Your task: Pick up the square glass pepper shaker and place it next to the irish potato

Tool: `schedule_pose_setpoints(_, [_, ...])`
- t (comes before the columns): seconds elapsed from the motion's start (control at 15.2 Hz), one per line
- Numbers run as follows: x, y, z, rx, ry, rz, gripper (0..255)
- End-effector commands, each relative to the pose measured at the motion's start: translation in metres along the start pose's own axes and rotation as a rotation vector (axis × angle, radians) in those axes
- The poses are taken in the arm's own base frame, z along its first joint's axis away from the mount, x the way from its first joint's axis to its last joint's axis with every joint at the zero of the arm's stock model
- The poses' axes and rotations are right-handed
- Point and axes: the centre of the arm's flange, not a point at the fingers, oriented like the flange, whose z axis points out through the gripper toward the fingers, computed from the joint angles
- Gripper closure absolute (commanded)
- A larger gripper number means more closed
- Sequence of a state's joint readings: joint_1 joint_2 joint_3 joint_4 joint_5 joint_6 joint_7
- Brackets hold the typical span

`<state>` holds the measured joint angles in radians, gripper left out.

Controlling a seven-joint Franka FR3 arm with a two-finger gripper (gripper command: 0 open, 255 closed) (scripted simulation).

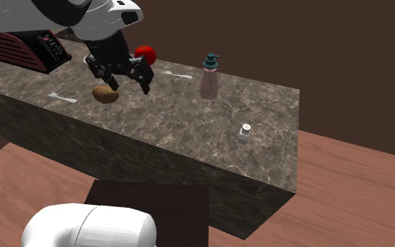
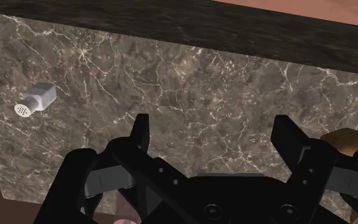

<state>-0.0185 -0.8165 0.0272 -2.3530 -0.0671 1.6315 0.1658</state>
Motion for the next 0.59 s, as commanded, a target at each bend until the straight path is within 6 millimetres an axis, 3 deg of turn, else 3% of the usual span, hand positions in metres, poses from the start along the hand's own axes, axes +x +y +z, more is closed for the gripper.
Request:
schedule_pose_setpoints(0.0, [0.0,0.0,0.0,0.0,0.0,0.0,0])
schedule_pose_setpoints(0.53, [0.034,0.088,0.059,0.026,-0.047,-0.035,0])
